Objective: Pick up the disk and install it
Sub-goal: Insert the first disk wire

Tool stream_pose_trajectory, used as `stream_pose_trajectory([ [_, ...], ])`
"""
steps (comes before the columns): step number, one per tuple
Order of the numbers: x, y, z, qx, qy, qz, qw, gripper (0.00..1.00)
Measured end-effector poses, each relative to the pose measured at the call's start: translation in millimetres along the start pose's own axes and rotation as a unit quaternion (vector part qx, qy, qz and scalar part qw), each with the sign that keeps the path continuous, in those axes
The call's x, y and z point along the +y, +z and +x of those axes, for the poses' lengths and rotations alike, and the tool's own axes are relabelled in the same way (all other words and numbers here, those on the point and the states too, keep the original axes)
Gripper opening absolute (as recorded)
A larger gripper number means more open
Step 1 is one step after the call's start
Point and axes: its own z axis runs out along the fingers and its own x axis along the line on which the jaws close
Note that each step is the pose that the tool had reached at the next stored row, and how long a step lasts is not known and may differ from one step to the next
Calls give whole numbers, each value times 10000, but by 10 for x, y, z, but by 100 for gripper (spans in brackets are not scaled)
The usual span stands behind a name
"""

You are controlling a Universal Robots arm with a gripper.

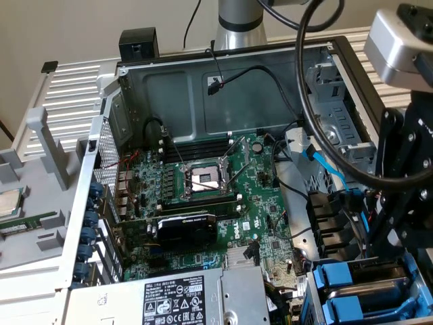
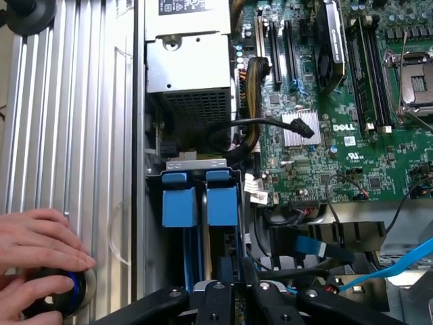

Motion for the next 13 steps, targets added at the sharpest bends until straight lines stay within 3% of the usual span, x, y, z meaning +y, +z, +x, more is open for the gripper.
stream_pose_trajectory([
  [7, -7, 24, 36, -100, -19, -7, 9999, 16],
  [13, -11, 34, 55, -140, -27, -9, 9999, 16],
])
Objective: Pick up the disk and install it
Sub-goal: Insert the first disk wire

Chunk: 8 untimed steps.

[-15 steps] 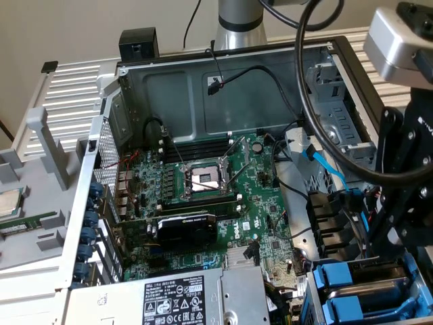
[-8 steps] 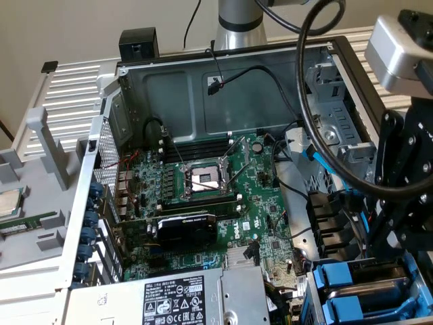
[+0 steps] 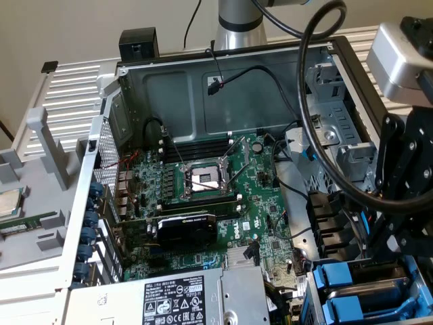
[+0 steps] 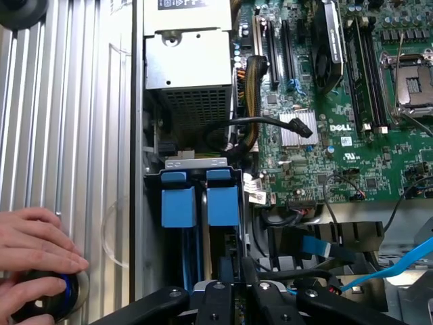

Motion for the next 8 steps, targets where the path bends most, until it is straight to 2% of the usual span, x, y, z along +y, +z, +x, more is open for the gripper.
stream_pose_trajectory([
  [8, -2, 9, 12, -17, -3, -1, 10000, 16],
])
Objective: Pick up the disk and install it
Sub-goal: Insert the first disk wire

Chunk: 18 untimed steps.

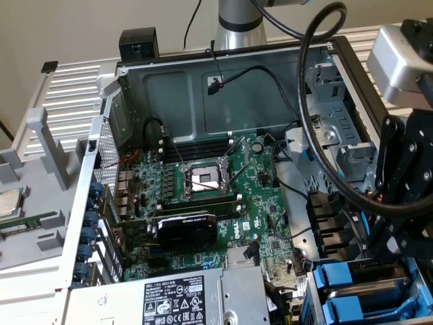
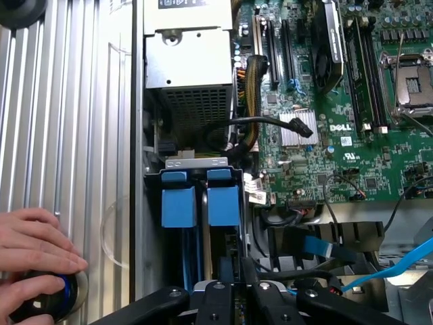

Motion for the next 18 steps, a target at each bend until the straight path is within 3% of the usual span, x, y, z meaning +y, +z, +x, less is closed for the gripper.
stream_pose_trajectory([
  [5, 7, 9, 9, -18, -5, -1, 10000, 16],
  [11, 7, 11, 38, -70, -17, -5, 10000, 16],
  [15, 5, 14, 39, -71, -35, -4, 10000, 16],
  [18, 4, 18, 39, -68, -61, 13, 10000, 16],
])
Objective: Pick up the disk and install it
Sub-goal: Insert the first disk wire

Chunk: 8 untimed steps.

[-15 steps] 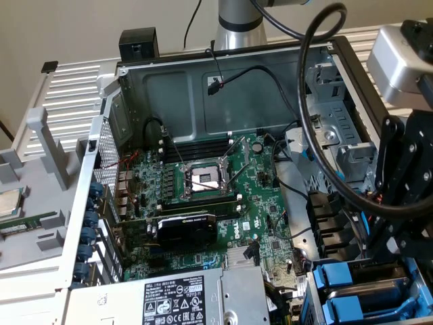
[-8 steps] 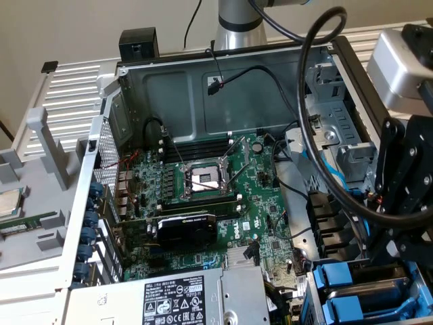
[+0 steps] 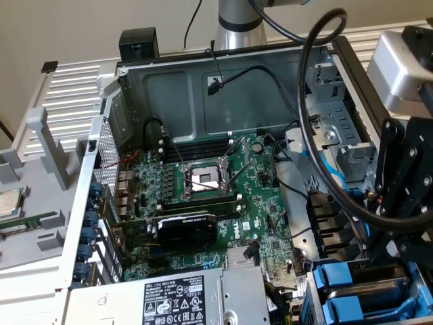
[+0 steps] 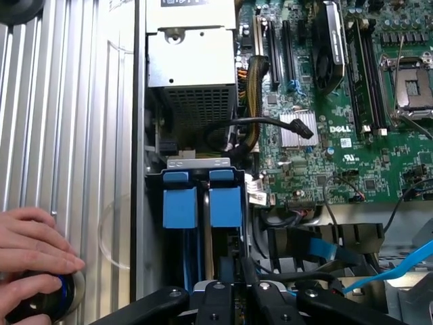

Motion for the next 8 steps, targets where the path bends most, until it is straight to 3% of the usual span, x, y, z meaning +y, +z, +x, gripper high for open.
stream_pose_trajectory([
  [4, 1, 3, -6, 2, -14, 34, 10000, 16],
  [8, 1, 5, -8, 2, -15, 40, 10000, 16],
])
